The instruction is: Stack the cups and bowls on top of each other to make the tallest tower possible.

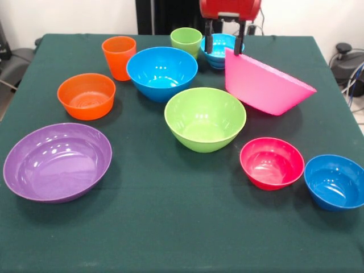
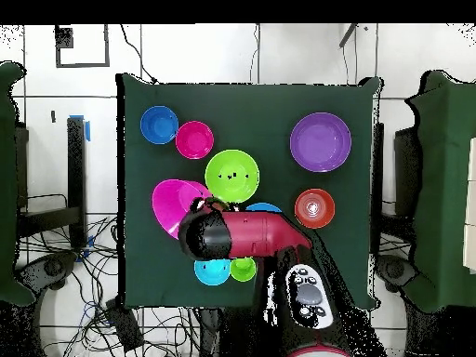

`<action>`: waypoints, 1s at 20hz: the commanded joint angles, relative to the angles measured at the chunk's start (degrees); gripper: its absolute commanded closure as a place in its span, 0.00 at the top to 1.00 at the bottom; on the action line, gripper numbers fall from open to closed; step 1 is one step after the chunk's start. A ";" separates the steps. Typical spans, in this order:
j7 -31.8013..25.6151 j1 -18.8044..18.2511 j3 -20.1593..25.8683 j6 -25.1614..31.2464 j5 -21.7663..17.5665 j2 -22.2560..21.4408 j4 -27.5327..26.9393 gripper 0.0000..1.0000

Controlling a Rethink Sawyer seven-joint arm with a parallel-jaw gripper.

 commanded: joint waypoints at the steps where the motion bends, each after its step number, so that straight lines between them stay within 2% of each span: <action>1: -0.06 8.77 -4.31 0.04 -10.42 7.11 -9.42 1.00; 4: 0.94 10.42 -5.55 0.18 -11.59 7.65 -10.72 1.00; 11: 0.41 10.23 -4.57 2.43 -11.38 6.82 -11.49 1.00; 17: 0.08 9.50 -3.67 1.92 -11.07 7.11 -10.87 1.00; 20: -0.05 7.58 -1.78 0.41 -10.42 8.54 -10.25 1.00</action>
